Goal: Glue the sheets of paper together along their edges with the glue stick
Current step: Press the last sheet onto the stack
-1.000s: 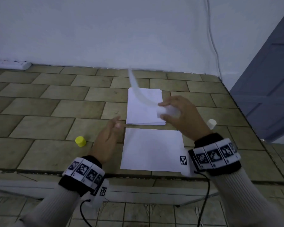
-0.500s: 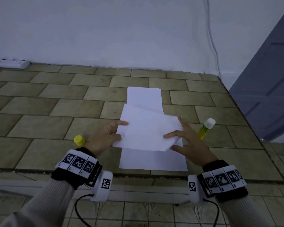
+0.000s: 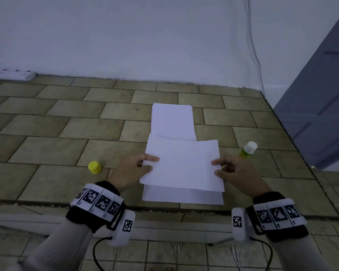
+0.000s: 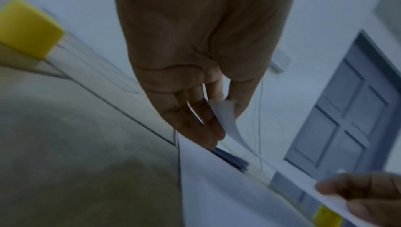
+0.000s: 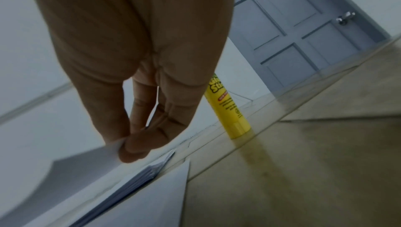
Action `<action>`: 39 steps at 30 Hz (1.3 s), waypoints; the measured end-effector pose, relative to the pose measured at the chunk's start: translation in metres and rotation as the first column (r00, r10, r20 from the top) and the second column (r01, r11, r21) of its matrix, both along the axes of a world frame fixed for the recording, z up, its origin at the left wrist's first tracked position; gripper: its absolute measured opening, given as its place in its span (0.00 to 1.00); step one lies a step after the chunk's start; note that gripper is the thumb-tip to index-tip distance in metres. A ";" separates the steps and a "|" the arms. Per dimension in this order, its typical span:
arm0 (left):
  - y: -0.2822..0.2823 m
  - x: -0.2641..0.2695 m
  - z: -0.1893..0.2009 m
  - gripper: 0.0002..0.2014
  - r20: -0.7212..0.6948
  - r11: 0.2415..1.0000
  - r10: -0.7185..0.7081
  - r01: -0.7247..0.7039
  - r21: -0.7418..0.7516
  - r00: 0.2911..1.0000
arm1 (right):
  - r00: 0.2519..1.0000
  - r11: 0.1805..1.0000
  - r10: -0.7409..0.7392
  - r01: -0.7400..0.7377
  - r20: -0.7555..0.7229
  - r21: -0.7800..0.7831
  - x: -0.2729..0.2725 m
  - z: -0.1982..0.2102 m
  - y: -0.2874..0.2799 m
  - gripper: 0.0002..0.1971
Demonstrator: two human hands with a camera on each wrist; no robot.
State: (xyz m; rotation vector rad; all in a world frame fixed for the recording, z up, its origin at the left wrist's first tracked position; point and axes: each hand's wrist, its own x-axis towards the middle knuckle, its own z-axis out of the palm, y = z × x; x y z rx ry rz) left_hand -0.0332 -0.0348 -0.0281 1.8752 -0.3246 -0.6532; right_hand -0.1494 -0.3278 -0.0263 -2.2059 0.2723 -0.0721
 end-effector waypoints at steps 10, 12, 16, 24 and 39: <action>0.000 -0.006 -0.015 0.16 0.289 0.972 -0.083 0.014 0.235 0.954 | 0.995 0.950 -0.063 0.037 -0.072 -0.309 -0.008 -0.022 0.019 0.13; 0.000 -0.008 -0.016 0.16 0.301 0.966 -0.093 0.013 0.257 0.949 | 0.994 0.941 -0.065 0.031 -0.090 -0.338 -0.009 -0.023 0.019 0.13; -0.001 -0.009 -0.020 0.14 0.321 0.960 -0.110 0.016 0.281 0.941 | 0.993 0.928 -0.082 0.044 -0.088 -0.370 -0.011 -0.024 0.020 0.11; -0.003 -0.011 -0.023 0.11 0.370 0.944 -0.133 0.004 0.329 0.919 | 0.992 0.938 -0.097 0.065 -0.077 -0.342 -0.012 -0.026 0.019 0.10; 0.000 -0.012 -0.019 0.13 0.321 0.956 -0.105 0.007 0.292 0.941 | 0.993 0.961 -0.083 0.056 -0.090 -0.270 -0.013 -0.026 0.015 0.10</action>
